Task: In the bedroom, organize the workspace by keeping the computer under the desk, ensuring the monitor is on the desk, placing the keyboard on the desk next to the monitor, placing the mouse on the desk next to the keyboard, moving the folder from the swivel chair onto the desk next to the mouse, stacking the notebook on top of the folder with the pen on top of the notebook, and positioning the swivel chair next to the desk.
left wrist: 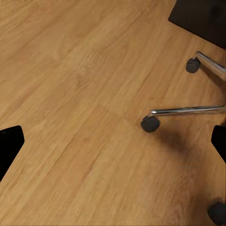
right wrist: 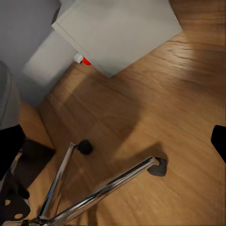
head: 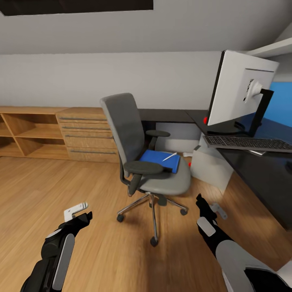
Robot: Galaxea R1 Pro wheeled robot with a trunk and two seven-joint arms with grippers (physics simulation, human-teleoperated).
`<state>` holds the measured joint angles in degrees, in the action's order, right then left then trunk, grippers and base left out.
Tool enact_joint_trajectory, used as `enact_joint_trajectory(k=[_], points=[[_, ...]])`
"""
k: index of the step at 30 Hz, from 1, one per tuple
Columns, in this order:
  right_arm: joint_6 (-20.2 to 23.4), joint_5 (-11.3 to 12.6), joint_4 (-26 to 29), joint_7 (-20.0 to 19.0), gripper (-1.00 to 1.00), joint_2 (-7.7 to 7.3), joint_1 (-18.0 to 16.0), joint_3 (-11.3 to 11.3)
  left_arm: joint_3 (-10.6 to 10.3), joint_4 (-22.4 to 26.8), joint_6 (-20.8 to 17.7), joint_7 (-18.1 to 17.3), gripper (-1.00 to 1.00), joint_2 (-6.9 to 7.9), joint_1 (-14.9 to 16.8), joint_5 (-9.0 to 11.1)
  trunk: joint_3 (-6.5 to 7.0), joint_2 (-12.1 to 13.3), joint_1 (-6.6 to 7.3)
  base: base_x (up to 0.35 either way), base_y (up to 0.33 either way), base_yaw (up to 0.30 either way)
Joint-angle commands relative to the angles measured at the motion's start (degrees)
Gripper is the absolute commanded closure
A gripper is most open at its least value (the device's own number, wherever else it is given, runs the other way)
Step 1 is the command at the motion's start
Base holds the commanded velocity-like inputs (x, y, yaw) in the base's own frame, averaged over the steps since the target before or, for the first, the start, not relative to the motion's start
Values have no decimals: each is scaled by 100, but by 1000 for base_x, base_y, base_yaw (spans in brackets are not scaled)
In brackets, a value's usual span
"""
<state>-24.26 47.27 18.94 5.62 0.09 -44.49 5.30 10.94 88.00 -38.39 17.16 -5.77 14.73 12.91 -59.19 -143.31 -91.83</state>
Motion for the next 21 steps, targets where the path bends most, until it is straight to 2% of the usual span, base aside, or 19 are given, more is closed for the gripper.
enact_joint_trajectory(k=[1, 8, 11, 21], points=[[-17, 35, 7, 3, -100, -3, -2, -3, 4, 7, -20, 42, -100, -3, 4, 61, -6, -2, -2, 299, 0, 0], [-44, 36, 26, 1, -100, -25, 1, -3, 5, -2, -20, 45, -100, -3, 4, 60, -6, -2, -2, 61, 0, 0], [-44, 35, 22, 6, -100, -77, 1, 6, 5, -2, -20, 43, -100, -3, 4, 63, -6, -2, -2, 309, 0, 0], [-44, 36, 13, 9, -100, -116, 1, 6, 5, -11, -20, 44, -100, -3, 4, 63, -6, -2, -2, 303, 0, 0]])
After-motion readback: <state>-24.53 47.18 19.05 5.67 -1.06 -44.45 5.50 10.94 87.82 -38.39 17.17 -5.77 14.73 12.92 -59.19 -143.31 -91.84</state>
